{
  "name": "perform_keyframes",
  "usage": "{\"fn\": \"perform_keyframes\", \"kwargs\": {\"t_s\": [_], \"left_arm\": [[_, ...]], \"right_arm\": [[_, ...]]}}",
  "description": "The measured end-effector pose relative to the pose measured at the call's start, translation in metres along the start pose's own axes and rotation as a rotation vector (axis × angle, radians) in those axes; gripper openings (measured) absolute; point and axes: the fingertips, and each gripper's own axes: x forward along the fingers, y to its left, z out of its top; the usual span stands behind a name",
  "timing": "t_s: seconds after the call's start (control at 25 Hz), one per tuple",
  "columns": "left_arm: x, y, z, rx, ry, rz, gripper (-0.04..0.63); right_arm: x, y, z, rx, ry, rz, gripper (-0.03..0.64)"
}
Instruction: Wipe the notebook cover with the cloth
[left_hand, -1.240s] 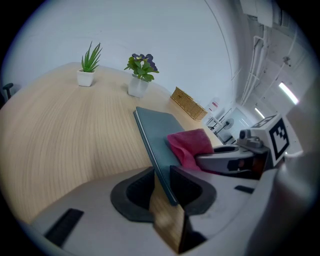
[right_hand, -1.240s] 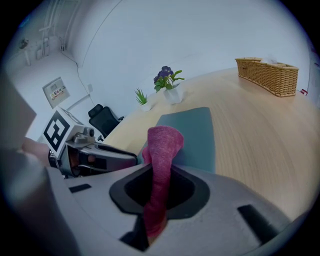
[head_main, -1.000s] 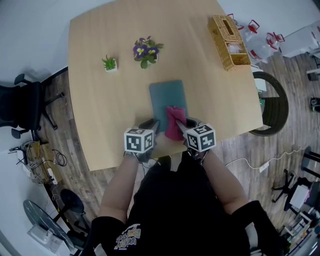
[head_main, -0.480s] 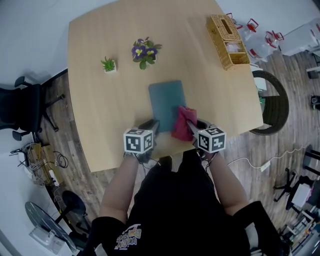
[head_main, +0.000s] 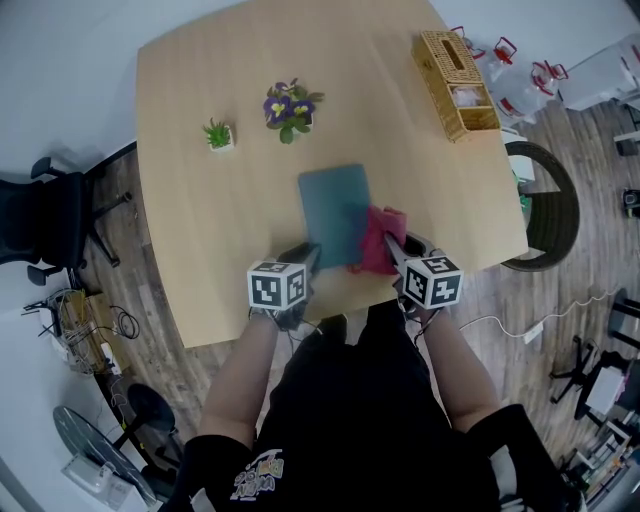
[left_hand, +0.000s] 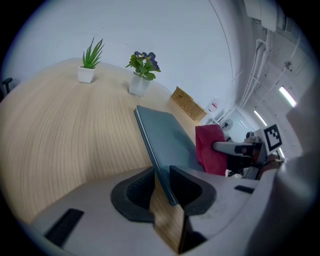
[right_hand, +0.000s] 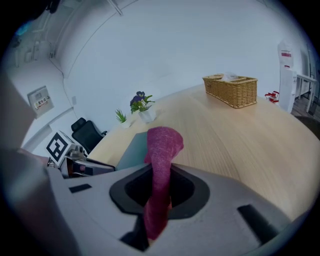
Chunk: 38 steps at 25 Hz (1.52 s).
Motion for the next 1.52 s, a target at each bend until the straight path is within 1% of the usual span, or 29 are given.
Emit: {"fn": "perform_keyframes", "kwargs": {"t_s": [0.2,0.36,0.48,0.64,0.88,1.04,1.24,1.52], "left_arm": [[0.0,0.0,0.0,-0.001,0.001,0.0,0.089],[0.001,-0.002,-0.001,-0.001,0.002,-0.002,0.089],[0.001,0.0,-0.001,-0.004,0.002,-0.004,0.089],[0.001,0.0,0.0,-0.007,0.005,-0.007,0.087],[0.0,0.002,0.002,-0.01,0.005,-0.008,0.087],[0.0,0.002,0.002,-0.013,0.007,-0.009,0.087],[0.0,0.002,0.002,-0.015,0.007,-0.009,0.086],[0.001,0.002,0.001,-0.015,0.007,-0.012,0.086]], "right_arm": [[0.021,0.043,0.027,-0.059,-0.021,0.109,0.066],[0.047,0.082,0.034,-0.077,0.007,0.198,0.066],[0.07,0.104,0.032,-0.113,0.049,0.234,0.066],[0.091,0.124,0.029,-0.162,0.099,0.26,0.066],[0.11,0.121,0.018,-0.295,0.168,0.215,0.066],[0.111,0.117,0.017,-0.333,0.181,0.198,0.066],[0.108,0.106,0.018,-0.333,0.176,0.174,0.066],[0.099,0.075,0.022,-0.269,0.152,0.129,0.066]]}}
